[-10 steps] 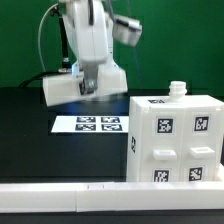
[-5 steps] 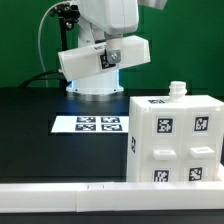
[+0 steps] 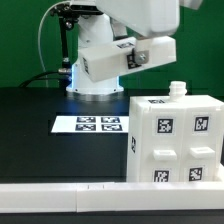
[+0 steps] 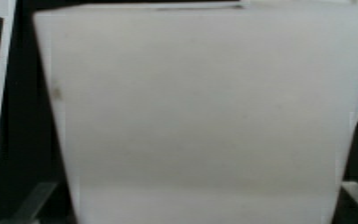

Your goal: Assemble cabinet

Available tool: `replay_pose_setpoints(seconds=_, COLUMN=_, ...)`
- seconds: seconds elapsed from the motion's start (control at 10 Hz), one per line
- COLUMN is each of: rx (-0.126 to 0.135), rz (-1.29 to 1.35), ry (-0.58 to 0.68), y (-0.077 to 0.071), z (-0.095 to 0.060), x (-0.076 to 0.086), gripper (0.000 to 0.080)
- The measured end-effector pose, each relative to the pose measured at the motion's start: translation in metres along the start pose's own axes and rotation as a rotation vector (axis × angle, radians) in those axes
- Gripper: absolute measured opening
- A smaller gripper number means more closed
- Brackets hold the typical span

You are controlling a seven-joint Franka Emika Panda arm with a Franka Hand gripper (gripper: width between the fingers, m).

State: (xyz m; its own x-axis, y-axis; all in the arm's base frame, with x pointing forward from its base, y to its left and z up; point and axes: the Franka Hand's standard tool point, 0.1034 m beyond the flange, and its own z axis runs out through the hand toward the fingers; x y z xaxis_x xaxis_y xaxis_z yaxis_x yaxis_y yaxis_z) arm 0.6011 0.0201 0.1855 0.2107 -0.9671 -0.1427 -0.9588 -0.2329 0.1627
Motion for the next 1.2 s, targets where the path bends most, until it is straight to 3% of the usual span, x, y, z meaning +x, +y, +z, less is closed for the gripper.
replay_pose_setpoints(seconds=0.4, rx=-0.003, rz=-0.002, ry=0.003, y=0.0, z=0.002, x=0.001, gripper=0.0557)
replay_pose_setpoints(seconds=0.5, rx=-0.052, rz=-0.002, ry=0.028, y=0.001, z=-0.002, x=-0.006, gripper=0.0557)
replay_pose_setpoints(seconds=0.6, rx=-0.082, rz=-0.028, ry=0.074, y=-0.009, z=-0.006, x=-0.02, gripper=0.0557)
replay_pose_setpoints(seconds=0.9, rx=-0.136, rz=-0.097, ry=0.142, y=-0.017, z=0.006, x=-0.041, gripper=0.0557)
replay_pose_setpoints(seconds=1.2, rx=-0.129, rz=-0.092, ry=0.141, y=-0.02, z=0.006, x=-0.04, gripper=0.0557)
